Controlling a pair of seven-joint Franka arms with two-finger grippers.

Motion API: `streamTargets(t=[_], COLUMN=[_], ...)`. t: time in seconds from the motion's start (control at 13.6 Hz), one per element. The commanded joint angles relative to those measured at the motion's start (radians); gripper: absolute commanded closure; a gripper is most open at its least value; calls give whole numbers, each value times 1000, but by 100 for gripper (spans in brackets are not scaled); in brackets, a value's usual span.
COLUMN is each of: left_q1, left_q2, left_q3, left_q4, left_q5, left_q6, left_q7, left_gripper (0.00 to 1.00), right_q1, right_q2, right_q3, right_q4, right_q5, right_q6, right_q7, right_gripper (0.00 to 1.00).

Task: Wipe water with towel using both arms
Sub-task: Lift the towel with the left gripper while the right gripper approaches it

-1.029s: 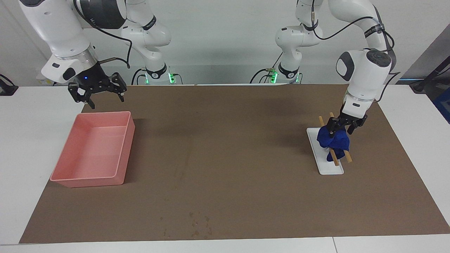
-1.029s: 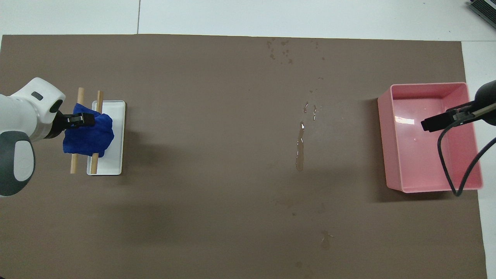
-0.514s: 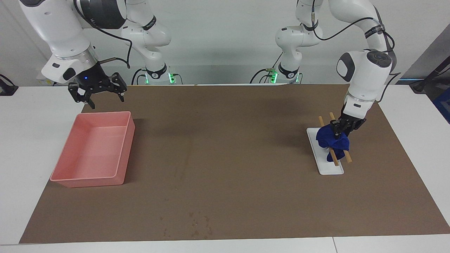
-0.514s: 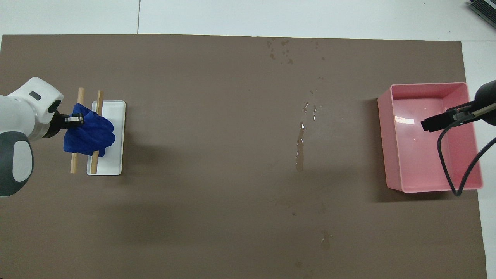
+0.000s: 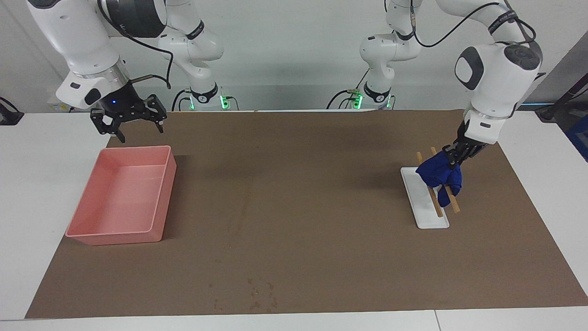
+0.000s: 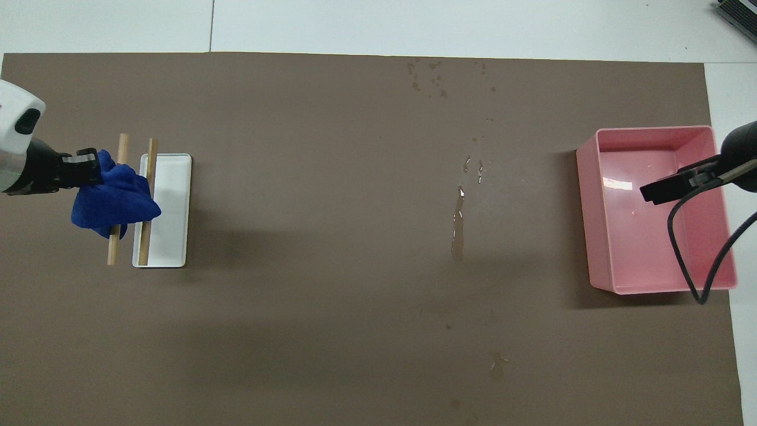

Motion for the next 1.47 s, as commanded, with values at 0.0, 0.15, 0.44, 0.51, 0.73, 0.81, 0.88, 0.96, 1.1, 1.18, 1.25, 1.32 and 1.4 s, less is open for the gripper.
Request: streamTargets(t=[0.0, 0.15, 0.44, 0.51, 0.73, 0.81, 0.88, 0.96, 1.1, 1.18, 1.25, 1.32, 1.4], left_q1=[-13, -23, -23, -23, -23, -28, -34, -34, -37, -37, -37, -37, -39], left_q2=[6, 11, -1, -3, -4, -4, -4, -6, -6, -6, -6, -9, -15], left_q3=[-17, -55, -127, -127, -135, -144, -170, -190, -227, -239, -253, -270, -279], left_q4=[141, 210, 224, 223, 224, 223, 223, 220, 215, 212, 211, 207, 194], left_q5=[-36, -79, -286, -355, -534, -571, -601, -618, -645, -660, -661, -659, -659], left_q6=[-161, -242, -254, -246, -215, -195, -177, -160, -123, -97, -89, -86, -82], left_q7=[-236, -489, -1049, -1156, -1396, -1426, -1453, -1488, -1529, -1541, -1561, -1562, -1561], left_gripper=[100, 100, 100, 100, 100, 100, 100, 100, 100, 100, 100, 100, 100], right_q1=[0, 0, 0, 1, 1, 1, 1, 1, 1, 3, 25, 67, 90], right_q2=[-34, -44, -64, -65, -64, -70, -85, -97, -128, -143, -156, -166, -182], right_q3=[16, 42, 80, 89, 128, 157, 187, 217, 278, 303, 318, 317, 317], right_q4=[-24, -22, -24, -25, -31, -44, -65, -91, -143, -168, -183, -202, -222], right_q5=[-12, -10, -9, -9, 10, 17, 37, 53, 73, 99, 109, 110, 110], right_q6=[18, 18, 17, 16, 52, 67, 88, 110, 150, 173, 190, 200, 208], right_q7=[-72, -124, -314, -347, -370, -370, -372, -378, -376, -375, -361, -350, -330], right_gripper=[0, 0, 0, 0, 0, 0, 0, 0, 0, 0, 0, 0, 0])
